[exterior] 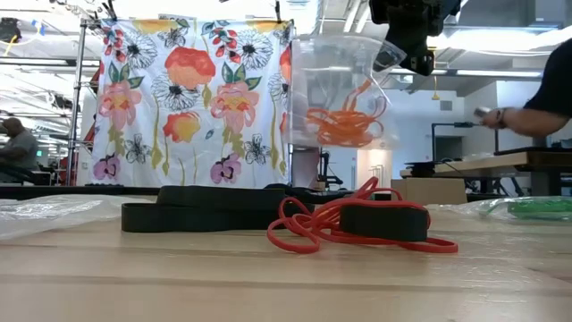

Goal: Sort rubber bands
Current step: Close the transparent zip bag containing the orange rubber bands

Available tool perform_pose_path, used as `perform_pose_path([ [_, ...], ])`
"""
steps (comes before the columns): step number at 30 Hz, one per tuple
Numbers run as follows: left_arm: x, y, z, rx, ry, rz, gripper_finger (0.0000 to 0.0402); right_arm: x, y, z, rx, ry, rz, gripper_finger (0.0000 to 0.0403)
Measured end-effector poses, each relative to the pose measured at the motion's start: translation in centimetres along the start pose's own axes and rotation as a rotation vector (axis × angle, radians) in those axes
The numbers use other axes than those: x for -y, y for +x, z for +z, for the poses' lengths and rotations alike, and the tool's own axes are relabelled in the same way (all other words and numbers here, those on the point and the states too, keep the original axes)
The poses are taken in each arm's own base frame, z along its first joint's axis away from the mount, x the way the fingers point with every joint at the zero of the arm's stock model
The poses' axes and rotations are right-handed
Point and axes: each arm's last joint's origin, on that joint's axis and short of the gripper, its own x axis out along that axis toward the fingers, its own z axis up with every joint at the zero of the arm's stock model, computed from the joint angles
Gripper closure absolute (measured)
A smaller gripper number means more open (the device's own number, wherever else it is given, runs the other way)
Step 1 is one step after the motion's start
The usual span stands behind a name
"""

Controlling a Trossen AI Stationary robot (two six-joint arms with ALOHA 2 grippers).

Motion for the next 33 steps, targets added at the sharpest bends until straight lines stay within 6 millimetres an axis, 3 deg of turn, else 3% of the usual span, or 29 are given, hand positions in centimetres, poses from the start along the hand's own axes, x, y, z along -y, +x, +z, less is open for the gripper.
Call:
perform_pose_path([
  [4, -0.2, 0.2, -1.6, -0.092, -0.062, 0.061, 0.0286, -0.2, 0.0, 0.3, 0.036, -0.003, 0.018, 0.0403],
  [10, 0.5, 2.4, -4.3, -0.112, 0.257, 0.066, 0.0286, -0.8, -0.2, 1.7, 0.177, 0.065, 0.096, 0.0403],
  [15, -3.8, 2.7, -3.2, -0.061, 0.229, 0.113, 0.0286, -1.4, -0.4, 2.4, 0.253, 0.065, 0.145, 0.0403],
  [20, -8.5, 3.2, -4.1, 0.072, 0.171, -0.157, 0.0286, -0.9, -0.5, 2.5, 0.265, -0.084, 0.100, 0.0403],
  [23, -10.4, 3.4, -5.1, 0.157, 0.152, -0.214, 0.0286, 0.0, -0.6, 2.7, 0.279, -0.119, 0.011, 0.0403],
  [28, -12.7, 3.7, -6.5, 0.167, 0.141, -0.136, 0.0286, 1.2, 0.0, 2.6, 0.308, -0.198, -0.054, 0.0403],
  [33, -13.6, 4.5, -7.2, 0.254, 0.177, -0.355, 0.0286, 2.9, 1.1, 1.6, 0.313, -0.242, -0.075, 0.0403],
])
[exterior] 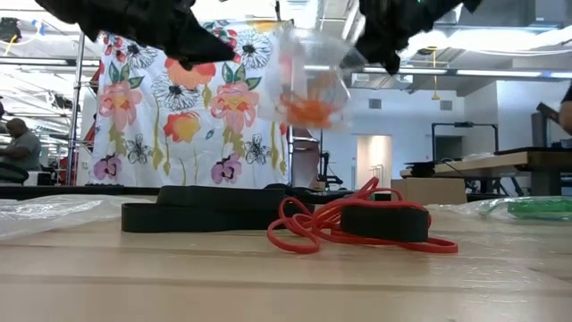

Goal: Sort rubber bands
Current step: Close the transparent zip bag containing the orange rubber bands

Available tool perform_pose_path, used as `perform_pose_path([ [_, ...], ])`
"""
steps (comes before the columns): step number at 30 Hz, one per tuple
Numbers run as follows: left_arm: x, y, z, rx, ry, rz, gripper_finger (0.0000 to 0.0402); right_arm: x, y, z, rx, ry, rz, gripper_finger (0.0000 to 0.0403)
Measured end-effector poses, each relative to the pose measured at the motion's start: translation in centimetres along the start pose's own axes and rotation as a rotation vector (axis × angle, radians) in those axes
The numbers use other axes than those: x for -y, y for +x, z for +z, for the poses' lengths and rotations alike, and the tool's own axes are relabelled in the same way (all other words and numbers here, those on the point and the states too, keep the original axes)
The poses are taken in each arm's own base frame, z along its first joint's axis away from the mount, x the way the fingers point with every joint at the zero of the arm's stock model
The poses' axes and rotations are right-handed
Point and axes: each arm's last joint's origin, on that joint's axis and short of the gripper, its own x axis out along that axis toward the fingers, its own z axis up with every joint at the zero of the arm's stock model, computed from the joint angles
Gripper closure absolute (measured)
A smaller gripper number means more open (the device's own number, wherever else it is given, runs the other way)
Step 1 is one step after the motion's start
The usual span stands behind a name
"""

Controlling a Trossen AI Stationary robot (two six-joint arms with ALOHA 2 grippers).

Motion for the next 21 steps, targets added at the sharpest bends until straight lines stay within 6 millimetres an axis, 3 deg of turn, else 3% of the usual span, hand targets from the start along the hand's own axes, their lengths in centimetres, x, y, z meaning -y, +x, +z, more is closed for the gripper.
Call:
perform_pose_path([
  [2, -0.4, 0.0, -0.5, 0.044, 0.002, -0.050, 0.0286, 0.5, 0.1, -0.8, 0.020, 0.006, -0.006, 0.0403],
  [6, -1.9, -0.2, -0.9, 0.180, -0.050, 0.028, 0.0286, 1.9, -0.6, -2.4, 0.126, 0.043, 0.017, 0.0403],
  [11, -3.5, 1.3, -2.5, 0.146, -0.164, 0.081, 0.0286, 3.2, -0.7, -3.7, 0.279, 0.076, 0.108, 0.0403],
  [16, -4.2, 3.8, -3.0, 0.089, -0.294, 0.096, 0.0286, 2.8, 0.8, -4.6, 0.246, 0.072, 0.136, 0.0403],
  [21, -3.7, 5.5, -2.7, 0.070, -0.233, -0.026, 0.0284, 1.6, 1.7, -4.4, 0.277, 0.037, 0.186, 0.0403],
])
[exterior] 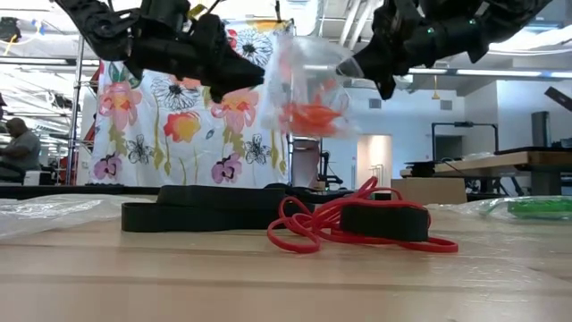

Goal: Sort rubber bands
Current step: Close the transparent zip bag containing the orange rubber bands

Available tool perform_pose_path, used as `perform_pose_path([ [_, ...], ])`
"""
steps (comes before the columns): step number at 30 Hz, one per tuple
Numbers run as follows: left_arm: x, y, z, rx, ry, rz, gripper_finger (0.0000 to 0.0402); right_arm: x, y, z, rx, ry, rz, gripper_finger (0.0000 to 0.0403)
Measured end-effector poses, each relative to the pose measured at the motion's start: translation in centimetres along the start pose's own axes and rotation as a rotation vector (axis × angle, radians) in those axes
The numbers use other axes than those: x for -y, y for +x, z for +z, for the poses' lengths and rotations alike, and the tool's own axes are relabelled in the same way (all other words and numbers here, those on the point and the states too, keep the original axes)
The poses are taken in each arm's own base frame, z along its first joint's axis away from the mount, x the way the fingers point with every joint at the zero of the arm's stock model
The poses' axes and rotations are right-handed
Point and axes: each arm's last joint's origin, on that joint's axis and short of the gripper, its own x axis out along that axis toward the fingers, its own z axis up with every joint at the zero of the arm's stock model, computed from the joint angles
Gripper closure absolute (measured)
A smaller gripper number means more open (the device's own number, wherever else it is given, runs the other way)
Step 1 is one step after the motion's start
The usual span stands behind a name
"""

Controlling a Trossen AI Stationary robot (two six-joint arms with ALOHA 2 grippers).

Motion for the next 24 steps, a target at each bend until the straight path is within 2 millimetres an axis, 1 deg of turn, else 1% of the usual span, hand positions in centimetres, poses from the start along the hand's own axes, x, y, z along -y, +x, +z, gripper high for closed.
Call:
perform_pose_path([
  [4, 0.5, 0.2, 0.1, 0.001, 0.027, -0.017, 0.0268, -0.4, 0.1, 0.1, 0.021, -0.008, 0.017, 0.0403],
  [8, 0.8, -0.1, 0.6, 0.027, -0.051, -0.024, 0.0237, -0.5, -0.3, 0.7, 0.053, -0.032, 0.013, 0.0397],
  [11, 1.0, -0.5, 1.2, 0.048, -0.059, -0.029, 0.0215, -0.6, -0.6, 0.8, 0.053, -0.039, 0.012, 0.0387],
  [13, 1.2, -0.8, 1.5, 0.051, -0.109, -0.058, 0.0206, -0.6, -0.6, 0.7, 0.044, -0.038, 0.009, 0.0381],
  [16, 1.3, -0.9, 1.6, 0.056, -0.229, -0.065, 0.0201, -0.6, -0.6, 0.6, 0.038, -0.036, 0.007, 0.0374],
  [19, 1.1, -0.5, 1.2, 0.049, -0.260, 0.008, 0.0201, -0.5, -0.5, 0.5, 0.025, -0.034, 0.003, 0.0372],
  [22, 1.1, 0.1, 0.2, 0.005, -0.254, 0.088, 0.0201, -0.5, -0.5, 0.5, 0.025, -0.045, 0.002, 0.0371],
  [24, 1.1, 0.7, -0.4, -0.001, -0.287, 0.117, 0.0200, -0.5, -0.5, 0.5, 0.026, -0.060, 0.001, 0.0371],
])
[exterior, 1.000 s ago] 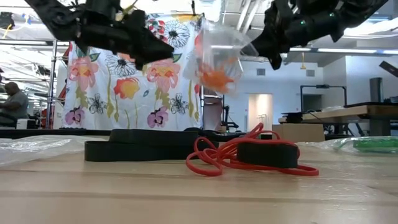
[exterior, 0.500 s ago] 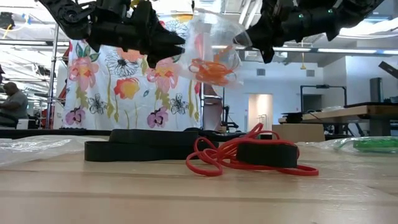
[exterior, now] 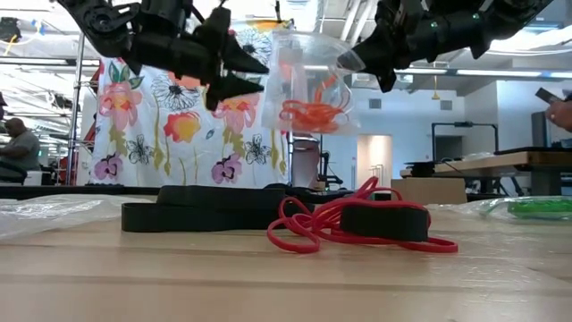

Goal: Sort rubber bands
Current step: Close the transparent zip bag containing the orange rubber bands

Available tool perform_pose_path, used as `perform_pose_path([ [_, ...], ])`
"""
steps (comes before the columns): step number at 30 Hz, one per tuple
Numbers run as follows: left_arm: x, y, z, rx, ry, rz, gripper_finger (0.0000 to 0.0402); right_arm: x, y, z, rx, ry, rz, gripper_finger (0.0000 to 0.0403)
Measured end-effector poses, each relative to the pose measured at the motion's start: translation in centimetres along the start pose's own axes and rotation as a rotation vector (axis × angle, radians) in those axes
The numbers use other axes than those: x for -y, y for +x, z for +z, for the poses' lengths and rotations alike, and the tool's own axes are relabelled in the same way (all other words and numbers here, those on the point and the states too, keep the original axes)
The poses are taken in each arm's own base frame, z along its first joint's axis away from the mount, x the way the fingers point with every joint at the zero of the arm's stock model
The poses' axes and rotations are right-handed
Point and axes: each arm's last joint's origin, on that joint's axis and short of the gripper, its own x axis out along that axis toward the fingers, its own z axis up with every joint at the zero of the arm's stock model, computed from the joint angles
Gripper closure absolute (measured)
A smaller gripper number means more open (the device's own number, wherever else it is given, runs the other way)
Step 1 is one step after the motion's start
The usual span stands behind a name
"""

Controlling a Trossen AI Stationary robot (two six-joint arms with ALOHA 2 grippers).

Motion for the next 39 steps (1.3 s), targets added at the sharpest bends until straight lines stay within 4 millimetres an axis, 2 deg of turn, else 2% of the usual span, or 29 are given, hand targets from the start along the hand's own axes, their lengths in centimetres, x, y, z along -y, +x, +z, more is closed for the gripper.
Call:
perform_pose_path([
  [7, 0.5, 0.9, -0.4, 0.027, 0.219, -0.129, 0.0204, 0.1, 0.0, -0.1, -0.011, 0.001, -0.016, 0.0371],
  [14, 0.6, -1.2, 0.5, -0.043, 0.370, -0.093, 0.0209, 0.4, -0.1, -0.3, -0.032, 0.007, -0.031, 0.0371],
  [19, 2.3, -1.0, 0.2, -0.018, 0.453, -0.181, 0.0210, 0.8, -0.1, -0.3, -0.032, -0.013, -0.045, 0.0371],
  [31, 2.5, -0.8, 0.1, 0.007, 0.464, -0.078, 0.0210, 0.8, -0.1, 0.5, 0.049, -0.026, -0.037, 0.0371],
  [39, 3.2, -0.8, -0.2, -0.010, 0.448, -0.202, 0.0210, 1.2, -0.2, 1.0, 0.089, 0.038, -0.045, 0.0371],
])
